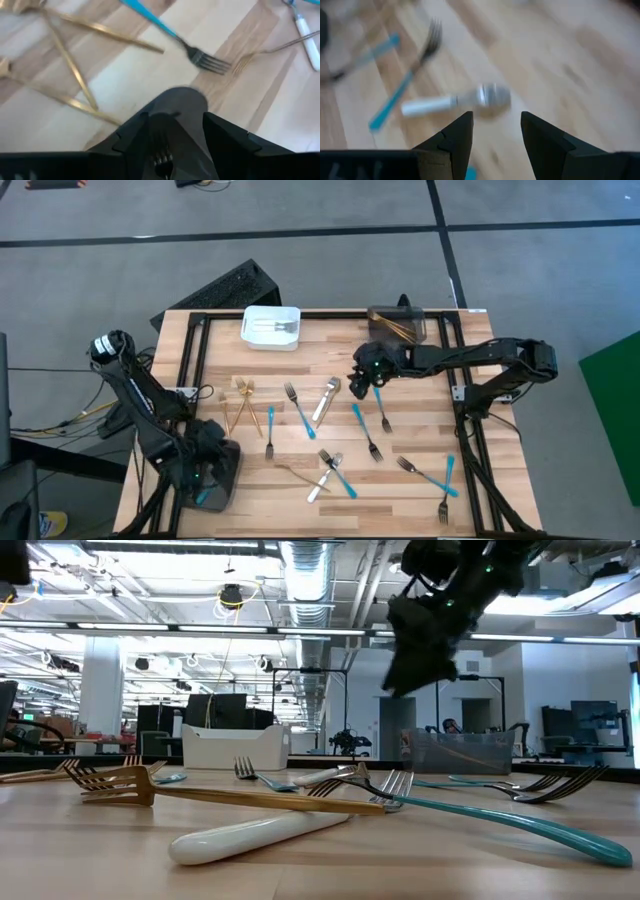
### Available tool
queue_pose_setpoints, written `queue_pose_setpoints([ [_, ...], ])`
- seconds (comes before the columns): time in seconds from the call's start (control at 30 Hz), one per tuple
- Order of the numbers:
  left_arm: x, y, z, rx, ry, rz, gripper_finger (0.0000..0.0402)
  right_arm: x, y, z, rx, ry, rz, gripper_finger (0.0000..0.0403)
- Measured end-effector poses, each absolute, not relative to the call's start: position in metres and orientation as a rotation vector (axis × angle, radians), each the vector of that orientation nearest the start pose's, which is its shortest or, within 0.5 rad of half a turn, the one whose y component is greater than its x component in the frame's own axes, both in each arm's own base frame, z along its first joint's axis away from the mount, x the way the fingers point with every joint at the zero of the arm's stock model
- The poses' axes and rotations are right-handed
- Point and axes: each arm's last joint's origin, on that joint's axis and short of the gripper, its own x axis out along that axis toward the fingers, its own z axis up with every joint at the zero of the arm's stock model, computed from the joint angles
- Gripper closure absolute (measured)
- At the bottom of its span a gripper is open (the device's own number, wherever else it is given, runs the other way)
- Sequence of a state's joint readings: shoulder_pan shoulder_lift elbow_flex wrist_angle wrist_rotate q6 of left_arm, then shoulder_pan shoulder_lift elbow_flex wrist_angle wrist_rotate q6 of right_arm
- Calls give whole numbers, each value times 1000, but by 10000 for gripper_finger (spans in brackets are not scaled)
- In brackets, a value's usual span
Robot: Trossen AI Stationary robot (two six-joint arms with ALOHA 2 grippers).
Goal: Sort silverware by color (type)
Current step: Put the blue fork into the bottom black bin
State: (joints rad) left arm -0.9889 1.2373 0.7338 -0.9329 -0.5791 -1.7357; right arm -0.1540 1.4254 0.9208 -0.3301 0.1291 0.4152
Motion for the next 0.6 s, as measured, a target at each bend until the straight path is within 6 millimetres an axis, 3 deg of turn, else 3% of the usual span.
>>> queue_pose_setpoints([
  [0.27,133,-145,204,-565,1108,422,230,271,-32,231,417,1032,-479,212],
  [0.6,146,-131,236,-309,765,359,230,228,10,222,439,1468,-641,212],
])
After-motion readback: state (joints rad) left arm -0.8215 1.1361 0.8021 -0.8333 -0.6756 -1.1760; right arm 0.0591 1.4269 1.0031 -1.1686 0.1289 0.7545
